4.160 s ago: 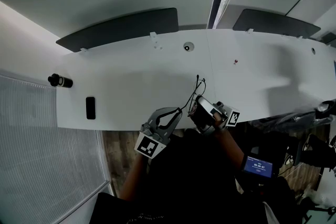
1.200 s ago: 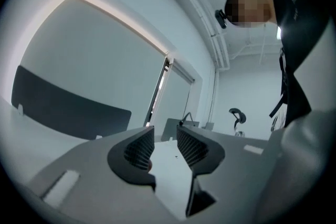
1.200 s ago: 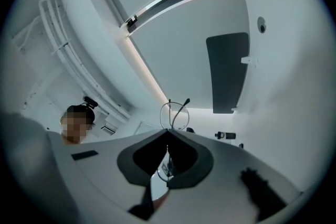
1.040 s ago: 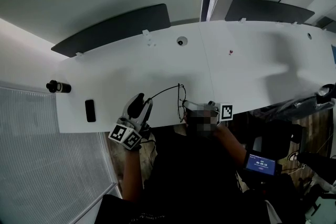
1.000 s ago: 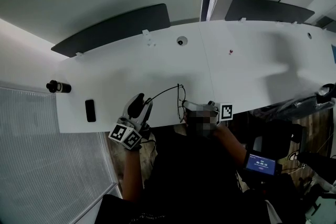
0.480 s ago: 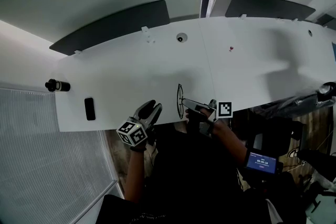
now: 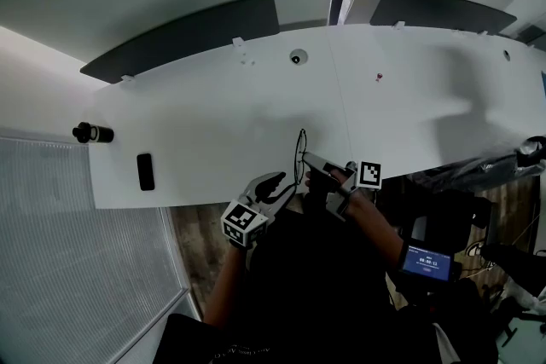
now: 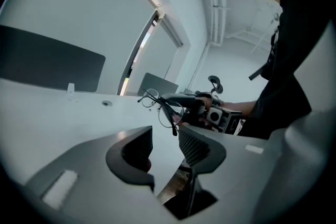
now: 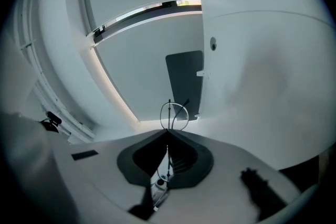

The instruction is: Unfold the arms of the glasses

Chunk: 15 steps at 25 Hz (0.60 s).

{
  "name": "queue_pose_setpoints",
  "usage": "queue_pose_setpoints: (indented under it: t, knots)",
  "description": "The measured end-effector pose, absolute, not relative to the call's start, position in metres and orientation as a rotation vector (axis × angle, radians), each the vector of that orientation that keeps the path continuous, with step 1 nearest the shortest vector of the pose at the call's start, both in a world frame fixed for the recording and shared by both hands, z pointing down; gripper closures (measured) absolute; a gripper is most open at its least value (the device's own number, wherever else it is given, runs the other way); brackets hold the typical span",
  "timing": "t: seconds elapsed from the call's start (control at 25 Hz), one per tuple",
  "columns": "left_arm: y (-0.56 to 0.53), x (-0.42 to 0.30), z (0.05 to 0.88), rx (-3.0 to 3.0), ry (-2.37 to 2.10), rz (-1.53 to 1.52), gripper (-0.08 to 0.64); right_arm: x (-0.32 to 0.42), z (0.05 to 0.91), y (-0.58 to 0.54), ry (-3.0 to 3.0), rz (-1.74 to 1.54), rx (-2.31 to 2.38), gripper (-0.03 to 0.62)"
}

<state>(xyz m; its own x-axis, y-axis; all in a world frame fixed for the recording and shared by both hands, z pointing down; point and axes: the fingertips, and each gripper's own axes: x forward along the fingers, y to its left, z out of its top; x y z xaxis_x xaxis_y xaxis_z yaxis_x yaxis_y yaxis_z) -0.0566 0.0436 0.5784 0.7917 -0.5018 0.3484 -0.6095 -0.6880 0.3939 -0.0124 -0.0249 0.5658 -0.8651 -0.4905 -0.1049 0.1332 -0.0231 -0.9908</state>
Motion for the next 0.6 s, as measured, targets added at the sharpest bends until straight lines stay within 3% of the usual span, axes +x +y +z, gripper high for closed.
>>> queue_pose_setpoints:
  t: [0.6]
  knots:
    - [0.04,-0.069,0.58,2.514,-0.858,0.38,0.397,-0.014,0.565,-0.02,1.837,-1.937,-0.327,0.582]
